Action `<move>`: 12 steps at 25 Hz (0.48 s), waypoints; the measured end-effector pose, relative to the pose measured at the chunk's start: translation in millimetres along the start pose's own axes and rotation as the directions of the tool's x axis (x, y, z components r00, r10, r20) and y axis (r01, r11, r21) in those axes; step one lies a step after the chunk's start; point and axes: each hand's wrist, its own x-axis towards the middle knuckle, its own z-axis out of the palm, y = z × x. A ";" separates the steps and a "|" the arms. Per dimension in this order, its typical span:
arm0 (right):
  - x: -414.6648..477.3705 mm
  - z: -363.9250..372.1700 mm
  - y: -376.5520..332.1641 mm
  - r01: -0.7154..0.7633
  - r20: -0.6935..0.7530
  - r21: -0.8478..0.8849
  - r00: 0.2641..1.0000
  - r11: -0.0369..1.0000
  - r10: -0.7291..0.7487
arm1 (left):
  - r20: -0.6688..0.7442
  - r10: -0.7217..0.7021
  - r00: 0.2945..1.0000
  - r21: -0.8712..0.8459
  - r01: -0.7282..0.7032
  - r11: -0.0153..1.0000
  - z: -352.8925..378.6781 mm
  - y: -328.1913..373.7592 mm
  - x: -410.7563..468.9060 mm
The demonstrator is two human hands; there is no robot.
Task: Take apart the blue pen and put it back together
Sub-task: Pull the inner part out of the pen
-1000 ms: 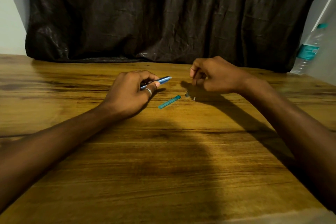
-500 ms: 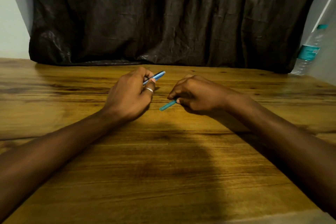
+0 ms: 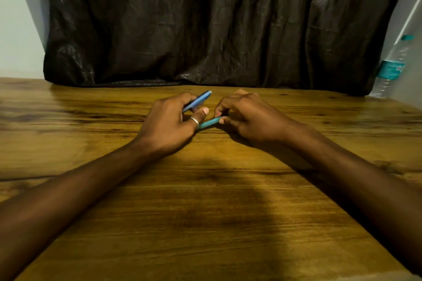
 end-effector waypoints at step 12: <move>0.0 0.8 -11.4 -0.099 -0.166 0.395 0.970 0.913 0.177 | 0.054 -0.017 0.998 -0.091 0.022 0.996 -2.1 -5.0 0.7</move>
